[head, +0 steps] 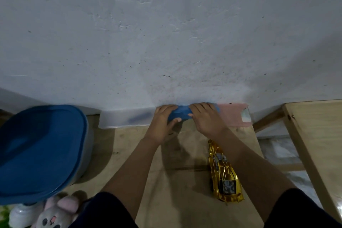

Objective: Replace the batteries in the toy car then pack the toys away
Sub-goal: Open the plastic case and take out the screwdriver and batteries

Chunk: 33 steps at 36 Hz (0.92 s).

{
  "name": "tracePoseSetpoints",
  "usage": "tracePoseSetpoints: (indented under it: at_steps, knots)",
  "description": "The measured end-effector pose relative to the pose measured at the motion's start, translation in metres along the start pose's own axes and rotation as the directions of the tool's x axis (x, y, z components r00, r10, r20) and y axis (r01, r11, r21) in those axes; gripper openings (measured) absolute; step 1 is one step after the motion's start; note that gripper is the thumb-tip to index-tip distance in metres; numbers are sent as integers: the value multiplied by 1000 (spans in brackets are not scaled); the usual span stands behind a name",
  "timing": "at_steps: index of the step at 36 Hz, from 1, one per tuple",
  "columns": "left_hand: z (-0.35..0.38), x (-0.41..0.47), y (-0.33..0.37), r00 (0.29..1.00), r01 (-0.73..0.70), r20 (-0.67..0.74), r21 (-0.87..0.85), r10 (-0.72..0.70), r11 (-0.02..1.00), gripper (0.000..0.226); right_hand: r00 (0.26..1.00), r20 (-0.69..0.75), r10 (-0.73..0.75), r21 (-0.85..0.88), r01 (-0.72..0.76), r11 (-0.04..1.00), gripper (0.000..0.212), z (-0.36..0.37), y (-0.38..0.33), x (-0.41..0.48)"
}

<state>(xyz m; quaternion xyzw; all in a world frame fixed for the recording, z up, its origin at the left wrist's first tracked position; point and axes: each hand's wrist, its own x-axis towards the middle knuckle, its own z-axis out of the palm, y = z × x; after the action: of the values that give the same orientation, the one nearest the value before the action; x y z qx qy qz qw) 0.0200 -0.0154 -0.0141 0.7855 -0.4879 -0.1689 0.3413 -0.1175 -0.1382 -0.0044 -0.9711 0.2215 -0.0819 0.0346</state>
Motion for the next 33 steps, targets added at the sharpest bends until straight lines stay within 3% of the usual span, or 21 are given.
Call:
tracePoseSetpoints:
  at_steps: [8,18,23,27,31,33]
  knots:
    - [-3,7,1,999,10,33,-34,-9,999,43,1000,-15,-5,15,5,1000,37,-8,1,4]
    - [-7,4,4,999,-5,53,-41,7,999,48,997,69,18,90,-24,996,40,-21,0,4]
    - [-10,3,5,994,-52,92,7,51,999,73,996,90,-11,84,4,996,46,-29,4,9]
    - [-12,2,6,991,-107,90,33,104,994,80,986,166,13,161,-40,986,35,-36,9,13]
    - [-22,1,8,987,-90,130,-30,93,996,76,974,224,33,216,-82,973,36,-44,10,12]
    - [-27,2,11,994,-1,112,-100,12,995,60,975,221,37,261,-96,961,36,-46,11,9]
